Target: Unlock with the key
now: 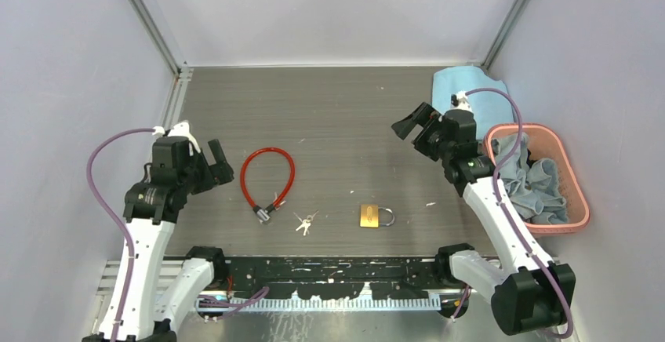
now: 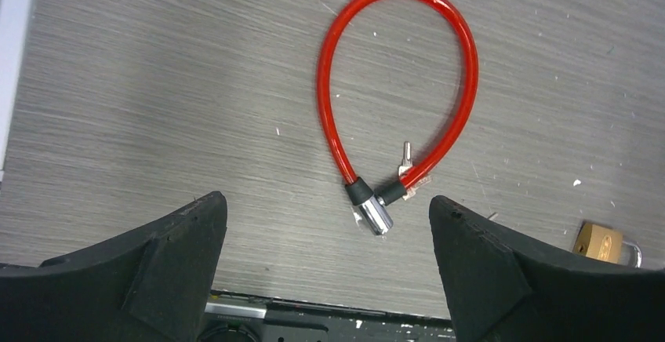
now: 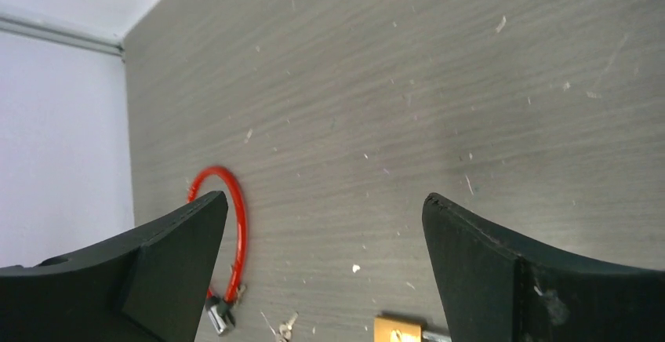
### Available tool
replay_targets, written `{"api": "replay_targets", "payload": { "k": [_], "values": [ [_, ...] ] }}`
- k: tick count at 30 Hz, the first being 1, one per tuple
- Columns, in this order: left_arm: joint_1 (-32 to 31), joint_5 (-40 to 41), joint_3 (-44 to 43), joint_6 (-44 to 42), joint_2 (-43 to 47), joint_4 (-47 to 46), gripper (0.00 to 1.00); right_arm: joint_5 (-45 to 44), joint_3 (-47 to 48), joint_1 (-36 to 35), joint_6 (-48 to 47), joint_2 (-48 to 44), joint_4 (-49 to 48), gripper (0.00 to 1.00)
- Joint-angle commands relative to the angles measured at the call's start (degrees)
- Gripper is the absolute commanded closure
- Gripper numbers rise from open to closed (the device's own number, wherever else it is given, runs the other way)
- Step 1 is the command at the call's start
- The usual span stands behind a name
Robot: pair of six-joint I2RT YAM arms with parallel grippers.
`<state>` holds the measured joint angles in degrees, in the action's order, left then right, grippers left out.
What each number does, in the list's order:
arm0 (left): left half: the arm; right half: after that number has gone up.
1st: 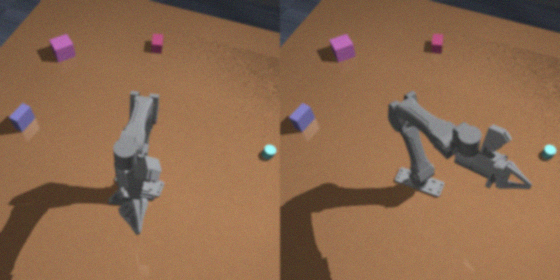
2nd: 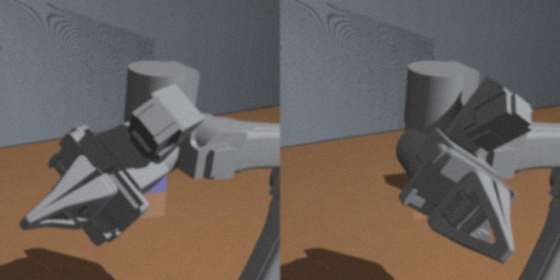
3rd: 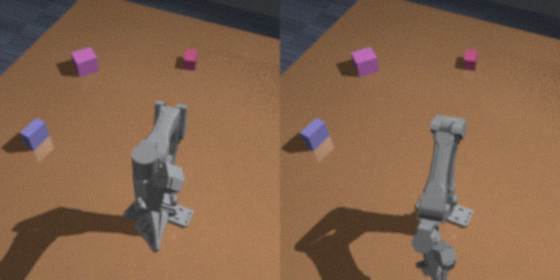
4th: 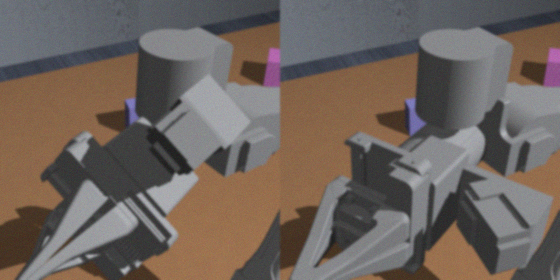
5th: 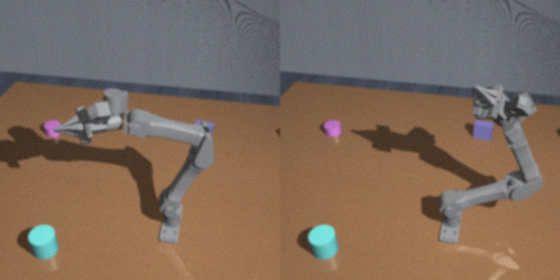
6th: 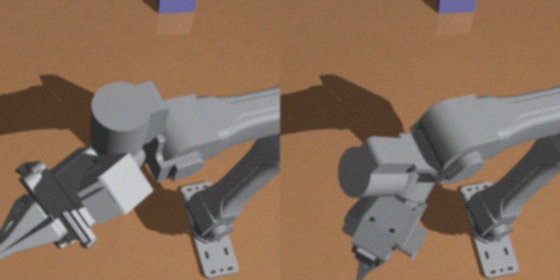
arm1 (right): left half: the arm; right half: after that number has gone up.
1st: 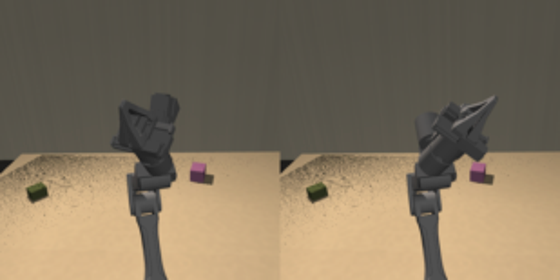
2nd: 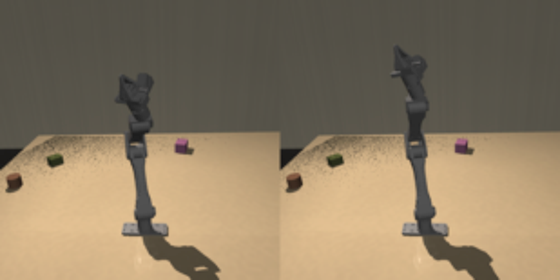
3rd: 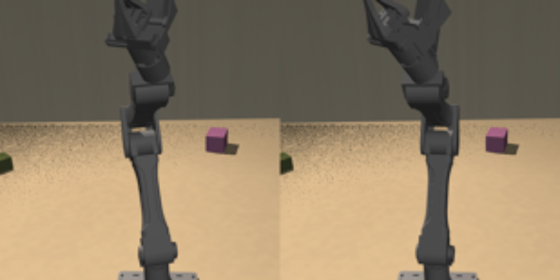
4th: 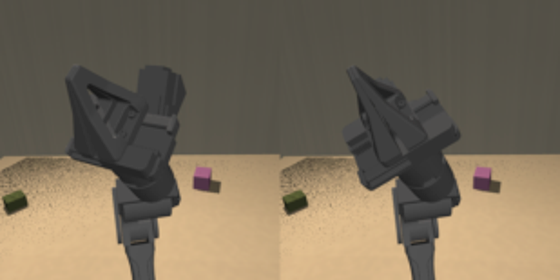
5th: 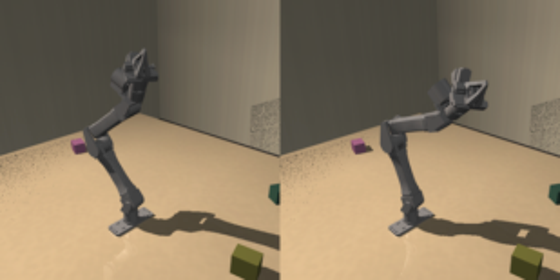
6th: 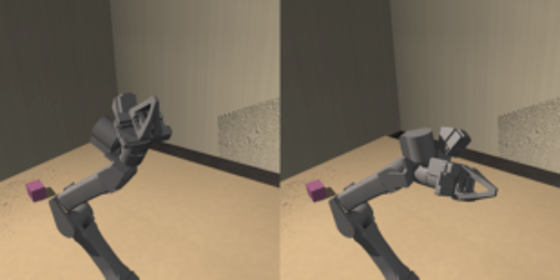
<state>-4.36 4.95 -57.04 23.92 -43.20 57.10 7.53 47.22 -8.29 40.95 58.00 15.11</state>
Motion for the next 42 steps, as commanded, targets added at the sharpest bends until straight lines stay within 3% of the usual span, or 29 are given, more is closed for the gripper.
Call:
{"api": "replay_targets", "payload": {
  "k": [1, 12, 21, 30, 42],
  "values": [
    [0.3, -4.5, 0.2, -1.5, -1.6, -3.2, 0.00, -3.8, 1.8, -3.1, 0.6, -0.9, 6.7, 0.00],
    [-0.6, -16.3, 1.2, -3.3, -5.9, -5.2, 0.04, -21.2, 7.3, -22.1, 7.6, 6.5, 25.0, 0.00],
    [-5.3, -17.6, 1.3, -3.5, -8.9, -5.1, 0.10, -28.7, 3.4, -35.8, 14.6, 10.6, 27.4, 0.00],
    [-6.8, -16.7, 1.4, -3.1, -9.2, -5.0, 0.13, -29.3, -1.4, -42.8, 17.1, 16.7, 26.2, 0.00],
    [-7.0, -16.9, 1.6, -3.0, -9.0, -5.0, 0.14, -22.9, -4.8, -43.5, 14.3, 22.6, 20.8, 0.20]
  ]
}}
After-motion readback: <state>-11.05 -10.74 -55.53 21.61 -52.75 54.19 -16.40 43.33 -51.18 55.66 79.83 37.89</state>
